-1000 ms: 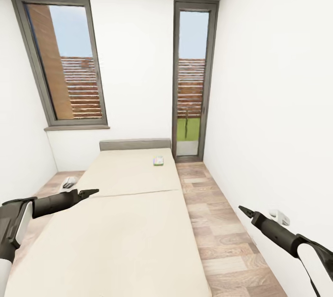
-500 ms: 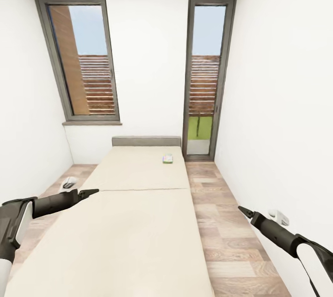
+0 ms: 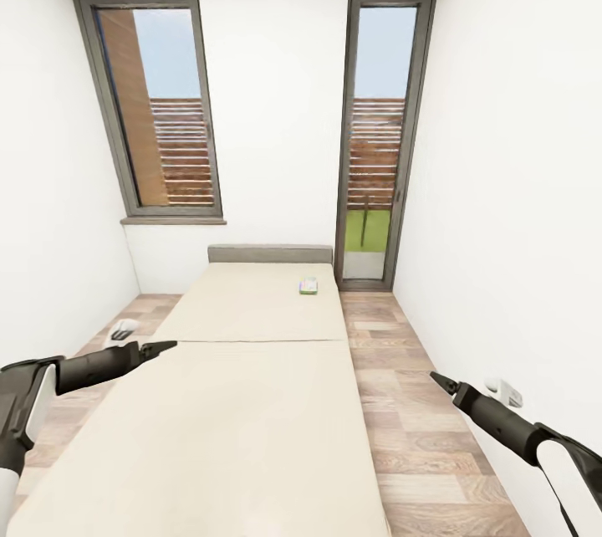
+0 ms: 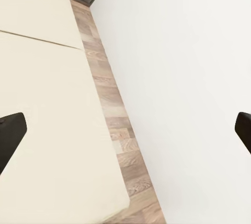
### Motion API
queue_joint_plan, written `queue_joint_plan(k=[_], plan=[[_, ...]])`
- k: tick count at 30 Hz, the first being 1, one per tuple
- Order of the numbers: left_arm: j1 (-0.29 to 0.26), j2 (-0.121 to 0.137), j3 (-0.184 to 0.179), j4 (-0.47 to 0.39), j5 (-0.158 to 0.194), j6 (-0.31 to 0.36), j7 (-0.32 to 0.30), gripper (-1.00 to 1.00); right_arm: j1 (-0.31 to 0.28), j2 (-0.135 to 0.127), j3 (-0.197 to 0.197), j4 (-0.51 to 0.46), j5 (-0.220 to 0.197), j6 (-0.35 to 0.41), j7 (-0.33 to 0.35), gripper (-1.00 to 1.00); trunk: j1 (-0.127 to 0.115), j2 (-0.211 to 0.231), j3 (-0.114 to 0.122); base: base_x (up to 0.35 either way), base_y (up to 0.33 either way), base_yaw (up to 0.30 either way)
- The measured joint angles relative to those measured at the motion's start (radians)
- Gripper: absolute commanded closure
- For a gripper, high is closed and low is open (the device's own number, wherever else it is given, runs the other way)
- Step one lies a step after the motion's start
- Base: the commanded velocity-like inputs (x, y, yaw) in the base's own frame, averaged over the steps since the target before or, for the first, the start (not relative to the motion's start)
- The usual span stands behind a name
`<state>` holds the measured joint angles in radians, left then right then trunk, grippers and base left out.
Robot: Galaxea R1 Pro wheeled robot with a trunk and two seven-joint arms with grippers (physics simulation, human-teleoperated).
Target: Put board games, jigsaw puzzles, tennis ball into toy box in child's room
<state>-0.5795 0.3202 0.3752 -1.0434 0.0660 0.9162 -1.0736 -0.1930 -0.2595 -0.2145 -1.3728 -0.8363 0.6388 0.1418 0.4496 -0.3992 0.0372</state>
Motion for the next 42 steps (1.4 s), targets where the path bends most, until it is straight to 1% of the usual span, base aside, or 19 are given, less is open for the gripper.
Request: queue_joint_plan(k=[5,15,28,42], plan=[[0.000,0.000,0.007,0.000,-0.001,0.000,0.001,-1.00,0.000,0.000,-0.001,-0.001,0.000,-0.001,0.001,-1.00,0.000,0.000,0.000,0.000,-0.084,0.000],[0.000,-0.002,0.008,0.000,0.001,0.001,0.002,-1.00,0.002,0.000,0.000,-0.003,0.001,-0.002,0.000,-1.00,0.000,0.000,0.000,0.000,-0.278,0.035],[0.000,0.001,0.008,0.000,0.001,-0.001,-0.001,-1.00,0.003,0.000,0.002,-0.003,0.001,-0.002,0.000,-1.00,0.000,0.000,0.000,0.000,-0.289,0.266],[0.000,0.001,0.008,0.000,0.000,0.000,-0.004,-1.00,0.003,0.001,0.002,0.001,0.001,-0.002,0.000,-1.00,0.000,0.000,-0.004,0.000,-0.038,0.291]])
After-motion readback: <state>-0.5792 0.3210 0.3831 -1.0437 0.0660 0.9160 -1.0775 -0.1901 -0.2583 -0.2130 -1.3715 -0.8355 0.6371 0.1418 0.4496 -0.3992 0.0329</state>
